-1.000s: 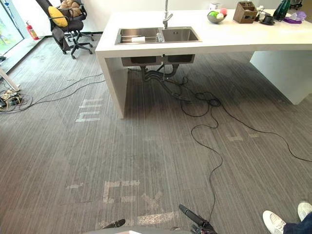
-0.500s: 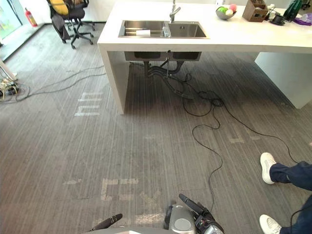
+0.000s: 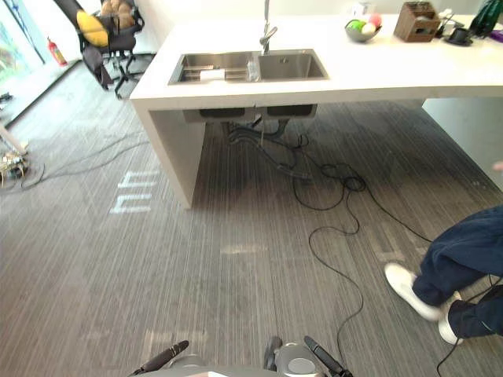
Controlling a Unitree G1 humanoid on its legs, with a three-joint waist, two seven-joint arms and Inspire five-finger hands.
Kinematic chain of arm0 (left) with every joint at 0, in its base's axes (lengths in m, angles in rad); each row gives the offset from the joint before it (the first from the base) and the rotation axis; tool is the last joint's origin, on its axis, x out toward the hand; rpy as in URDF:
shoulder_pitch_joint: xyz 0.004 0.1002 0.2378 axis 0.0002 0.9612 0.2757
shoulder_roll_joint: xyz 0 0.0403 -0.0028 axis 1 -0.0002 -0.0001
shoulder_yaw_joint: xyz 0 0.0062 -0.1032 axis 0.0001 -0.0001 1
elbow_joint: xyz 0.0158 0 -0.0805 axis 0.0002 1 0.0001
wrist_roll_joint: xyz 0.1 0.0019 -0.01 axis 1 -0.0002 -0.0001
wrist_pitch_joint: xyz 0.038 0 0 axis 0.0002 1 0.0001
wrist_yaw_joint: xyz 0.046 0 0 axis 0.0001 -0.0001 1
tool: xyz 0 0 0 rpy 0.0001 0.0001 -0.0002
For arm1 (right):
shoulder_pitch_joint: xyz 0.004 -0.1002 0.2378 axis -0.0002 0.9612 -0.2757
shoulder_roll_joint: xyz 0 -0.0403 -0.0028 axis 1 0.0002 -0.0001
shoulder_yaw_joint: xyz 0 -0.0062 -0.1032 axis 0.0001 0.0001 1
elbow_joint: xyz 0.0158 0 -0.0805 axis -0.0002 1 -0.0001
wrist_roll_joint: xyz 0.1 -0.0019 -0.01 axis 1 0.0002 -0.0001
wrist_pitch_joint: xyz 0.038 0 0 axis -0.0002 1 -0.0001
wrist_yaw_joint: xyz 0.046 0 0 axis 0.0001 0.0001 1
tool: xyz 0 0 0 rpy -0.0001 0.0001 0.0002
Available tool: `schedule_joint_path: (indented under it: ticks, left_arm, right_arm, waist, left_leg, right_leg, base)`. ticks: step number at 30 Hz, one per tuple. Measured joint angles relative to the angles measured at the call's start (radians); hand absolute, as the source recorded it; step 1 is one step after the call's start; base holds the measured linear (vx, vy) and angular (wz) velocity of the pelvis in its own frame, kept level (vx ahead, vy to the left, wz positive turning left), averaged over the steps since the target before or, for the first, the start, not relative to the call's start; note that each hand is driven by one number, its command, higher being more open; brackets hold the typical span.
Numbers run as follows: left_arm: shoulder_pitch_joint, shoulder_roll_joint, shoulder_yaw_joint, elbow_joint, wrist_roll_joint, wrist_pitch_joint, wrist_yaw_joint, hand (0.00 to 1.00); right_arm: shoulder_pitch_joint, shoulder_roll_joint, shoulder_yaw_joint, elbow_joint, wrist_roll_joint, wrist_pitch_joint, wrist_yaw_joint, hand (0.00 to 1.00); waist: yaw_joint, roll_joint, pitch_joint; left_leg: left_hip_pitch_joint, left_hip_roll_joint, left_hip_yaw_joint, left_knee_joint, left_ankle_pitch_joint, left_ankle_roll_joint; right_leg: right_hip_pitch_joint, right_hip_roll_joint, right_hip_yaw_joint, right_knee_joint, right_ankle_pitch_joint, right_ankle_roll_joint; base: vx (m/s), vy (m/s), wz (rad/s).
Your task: Walk over to the sink, pick up the cup, carry it to the dishwasher, place the cup inside the dishwasher, then close the dishwasher door
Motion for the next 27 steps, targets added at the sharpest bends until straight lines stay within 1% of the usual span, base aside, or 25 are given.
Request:
schedule_joint_path:
  ticks: [1,2,3,4,5,6,7,8,9,11,12,13,14,15,16,17,18,19,20,21,22,23,24,25,27]
  left_arm:
    - [0.007,-0.015,-0.01,-0.015,-0.008,-0.039,0.001,1.0]
    - [0.011,-0.018,-0.023,-0.028,-0.01,-0.075,-0.007,1.0]
    - [0.011,-0.017,-0.039,-0.037,-0.01,-0.087,-0.009,1.0]
    - [0.015,-0.022,-0.074,-0.083,0.006,-0.116,-0.007,1.0]
    - [0.03,-0.033,-0.11,-0.152,0.045,-0.152,0.015,1.0]
    - [0.041,-0.041,-0.122,-0.194,0.06,-0.168,0.029,1.0]
    - [0.062,-0.052,-0.154,-0.281,0.072,-0.184,0.057,1.0]
    - [0.064,-0.053,-0.172,-0.321,0.072,-0.19,0.064,1.0]
    - [0.062,-0.05,-0.21,-0.395,0.072,-0.207,0.08,1.0]
    - [0.061,-0.05,-0.27,-0.514,0.095,-0.211,0.1,1.0]
    - [0.062,-0.057,-0.291,-0.594,0.12,-0.213,0.124,1.0]
    - [0.059,-0.072,-0.29,-0.672,0.146,-0.216,0.157,1.0]
    - [0.062,-0.081,-0.285,-0.723,0.153,-0.218,0.175,1.0]
    - [0.066,-0.091,-0.284,-0.817,0.155,-0.235,0.198,1.0]
    - [0.065,-0.089,-0.283,-0.874,0.161,-0.244,0.205,1.0]
    - [0.055,-0.081,-0.281,-0.927,0.177,-0.261,0.21,1.0]
    - [0.047,-0.078,-0.282,-0.944,0.182,-0.27,0.21,1.0]
    - [0.034,-0.062,-0.282,-0.974,0.187,-0.276,0.211,1.0]
    - [0.035,-0.054,-0.283,-1.006,0.191,-0.276,0.211,1.0]
    - [0.055,-0.051,-0.287,-1.062,0.191,-0.278,0.209,1.0]
    - [0.061,-0.052,-0.289,-1.078,0.191,-0.28,0.209,1.0]
    - [0.07,-0.049,-0.302,-1.122,0.191,-0.301,0.21,1.0]
    - [0.068,-0.047,-0.305,-1.123,0.191,-0.31,0.21,1.0]
    - [0.064,-0.044,-0.313,-1.123,0.188,-0.32,0.211,1.0]
    - [0.06,-0.042,-0.329,-1.123,0.169,-0.328,0.21,1.0]
  right_arm:
    - [-0.007,-0.001,0.006,0.0,0.018,-0.001,0.001,1.0]
    - [-0.019,0.004,0.009,-0.009,0.044,-0.002,0.002,1.0]
    - [-0.025,0.008,0.009,-0.018,0.047,-0.003,0.003,1.0]
    - [-0.039,0.015,0.009,-0.041,0.047,-0.01,0.007,1.0]
    - [-0.044,0.021,0.016,-0.058,0.046,-0.024,0.011,1.0]
    - [-0.043,0.021,0.021,-0.066,0.043,-0.028,0.011,1.0]
    - [-0.042,0.016,0.025,-0.072,0.043,-0.033,0.011,1.0]
    - [-0.043,0.01,0.025,-0.072,0.045,-0.032,0.011,1.0]
    - [-0.044,0.009,0.021,-0.07,0.072,-0.024,0.011,1.0]
    - [-0.032,-0.003,0.01,-0.064,0.187,0.007,-0.001,1.0]
    - [-0.027,-0.011,0.005,-0.05,0.254,0.021,-0.011,1.0]
    - [-0.02,-0.012,0.0,-0.043,0.301,0.024,-0.02,1.0]
    - [-0.018,-0.013,-0.011,-0.038,0.311,0.024,-0.019,1.0]
    - [-0.013,-0.012,-0.04,-0.029,0.312,0.019,-0.019,1.0]
    - [-0.007,-0.012,-0.061,-0.027,0.312,0.012,-0.018,1.0]
    - [-0.003,-0.01,-0.084,-0.027,0.308,-0.004,-0.017,1.0]
    - [-0.003,-0.01,-0.099,-0.03,0.304,-0.014,-0.016,1.0]
    - [-0.001,0.003,-0.114,-0.03,0.299,-0.031,-0.012,1.0]
    - [0.001,0.015,-0.114,-0.026,0.299,-0.044,-0.002,1.0]
    - [0.002,0.024,-0.115,-0.031,0.299,-0.07,0.009,1.0]
    - [0.001,0.023,-0.115,-0.031,0.299,-0.073,0.011,1.0]
    - [-0.003,0.025,-0.122,-0.031,0.302,-0.091,0.021,1.0]
    - [-0.007,0.027,-0.134,-0.032,0.307,-0.096,0.024,1.0]
    - [-0.011,0.028,-0.138,-0.035,0.322,-0.105,0.032,1.0]
    - [-0.008,0.035,-0.137,-0.042,0.318,-0.111,0.053,1.0]
  waist:
    - [0.019,-0.001,0.0]
    - [0.033,-0.004,0.002]
    - [0.037,-0.005,0.003]
    - [0.036,-0.01,0.012]
    - [0.04,-0.013,0.018]
    - [0.045,-0.013,0.019]
    - [0.054,-0.004,0.016]
    - [0.059,0.0,0.019]
    - [0.068,-0.012,0.025]
    - [0.064,-0.017,0.028]
    - [0.066,-0.015,0.025]
    - [0.063,-0.018,0.013]
    - [0.065,-0.019,0.007]
    - [0.077,-0.014,-0.008]
    - [0.089,-0.013,-0.027]
    - [0.097,-0.014,-0.041]
    - [0.097,-0.019,-0.043]
    - [0.091,-0.037,-0.053]
    - [0.086,-0.043,-0.056]
    - [0.082,-0.044,-0.057]
    - [0.081,-0.044,-0.058]
    - [0.088,-0.045,-0.057]
    - [0.087,-0.045,-0.057]
    - [0.082,-0.041,-0.054]
    - [0.07,-0.038,-0.051]
  left_leg:
    - [-0.011,-0.015,0.04,-0.129,-0.024,0.011]
    - [-0.016,-0.032,0.082,-0.323,-0.031,0.027]
    - [-0.014,-0.045,0.098,-0.429,-0.029,0.031]
    - [-0.008,-0.092,0.109,-0.662,0.009,0.033]
    - [0.004,-0.136,0.101,-0.869,0.083,0.022]
    - [0.009,-0.15,0.102,-0.933,0.121,0.002]
    - [0.004,-0.157,0.127,-0.95,0.162,-0.016]
    - [0.003,-0.159,0.151,-0.946,0.165,-0.01]
    - [0.006,-0.171,0.209,-0.944,0.159,0.001]
    - [0.014,-0.205,0.233,-0.939,0.184,0.06]
    - [0.021,-0.234,0.205,-0.922,0.189,0.135]
    - [0.022,-0.257,0.191,-0.908,0.158,0.151]
    - [0.024,-0.266,0.187,-0.903,0.147,0.149]
    - [0.032,-0.276,0.184,-0.901,0.127,0.152]
    - [0.042,-0.281,0.184,-0.903,0.115,0.161]
    - [0.068,-0.287,0.182,-0.904,0.094,0.169]
    - [0.088,-0.294,0.178,-0.904,0.085,0.173]
    - [0.129,-0.312,0.152,-0.907,0.07,0.179]
    - [0.167,-0.32,0.133,-0.918,0.065,0.179]
    - [0.213,-0.325,0.118,-0.939,0.063,0.179]
    - [0.225,-0.327,0.114,-0.945,0.063,0.178]
    - [0.265,-0.329,0.097,-0.97,0.059,0.172]
    - [0.275,-0.328,0.092,-0.977,0.057,0.168]
    - [0.292,-0.315,0.081,-0.979,0.042,0.147]
    - [0.306,-0.28,0.063,-0.95,0.006,0.112]
  right_leg:
    - [0.028,0.0,0.017,-0.021,0.002,0.012]
    - [0.042,-0.003,0.033,-0.038,0.001,0.018]
    - [0.042,-0.008,0.037,-0.042,0.0,0.023]
    - [0.041,-0.03,0.039,-0.046,-0.008,0.034]
    - [0.038,-0.054,0.046,-0.047,-0.019,0.05]
    - [0.038,-0.062,0.052,-0.047,-0.026,0.056]
    - [0.037,-0.074,0.056,-0.051,-0.04,0.067]
    - [0.038,-0.082,0.059,-0.051,-0.046,0.077]
    - [0.041,-0.109,0.058,-0.049,-0.059,0.097]
    - [0.068,-0.142,0.033,-0.049,-0.065,0.144]
    - [0.096,-0.161,0.03,-0.05,-0.068,0.171]
    - [0.108,-0.182,0.03,-0.04,-0.067,0.176]
    - [0.107,-0.191,0.032,-0.024,-0.066,0.177]
    - [0.086,-0.209,0.035,0.041,-0.069,0.187]
    - [0.047,-0.23,0.036,0.136,-0.077,0.214]
    - [-0.027,-0.274,0.037,0.346,-0.088,0.256]
    - [-0.073,-0.305,0.038,0.489,-0.076,0.283]
    - [-0.15,-0.348,0.04,0.782,-0.039,0.338]
    - [-0.191,-0.358,0.047,0.936,-0.041,0.336]
    - [-0.225,-0.356,0.034,1.04,-0.062,0.3]
    - [-0.235,-0.357,0.028,1.052,-0.072,0.284]
    - [-0.295,-0.372,0.002,1.041,-0.126,0.2]
    - [-0.318,-0.379,-0.002,1.015,-0.141,0.178]
    - [-0.354,-0.385,-0.008,0.922,-0.161,0.147]
    - [-0.374,-0.371,-0.016,0.697,-0.163,0.143]
  base:
    - [0.25,0.064,-0.54]
    - [0.25,0.077,-0.51]
    - [0.24,0.11,-0.26]
    - [0.24,0.157,-0.05]
    - [0.25,0.18,0.0]
    - [0.31,0.214,0.02]
    - [0.29,0.186,0.05]
    - [0.37,0.237,0.19]
    - [0.45,0.249,0.41]
    - [0.41,0.196,0.54]
    - [0.38,0.17,0.54]
    - [0.38,0.173,0.48]
    - [0.44,0.197,0.36]
    - [0.35,0.139,0.13]
    - [0.34,0.131,0.12]
    - [0.35,0.122,0.12]
    - [0.37,0.096,0.38]
    - [0.39,0.073,0.56]
    - [0.39,0.016,0.71]
    - [0.35,-0.032,0.48]
    - [0.36,-0.072,0.39]
    - [0.26,-0.089,0.24]
    - [0.22,-0.133,0.29]
    - [0.21,-0.183,0.19]
    - [0.2,-0.246,0.25]
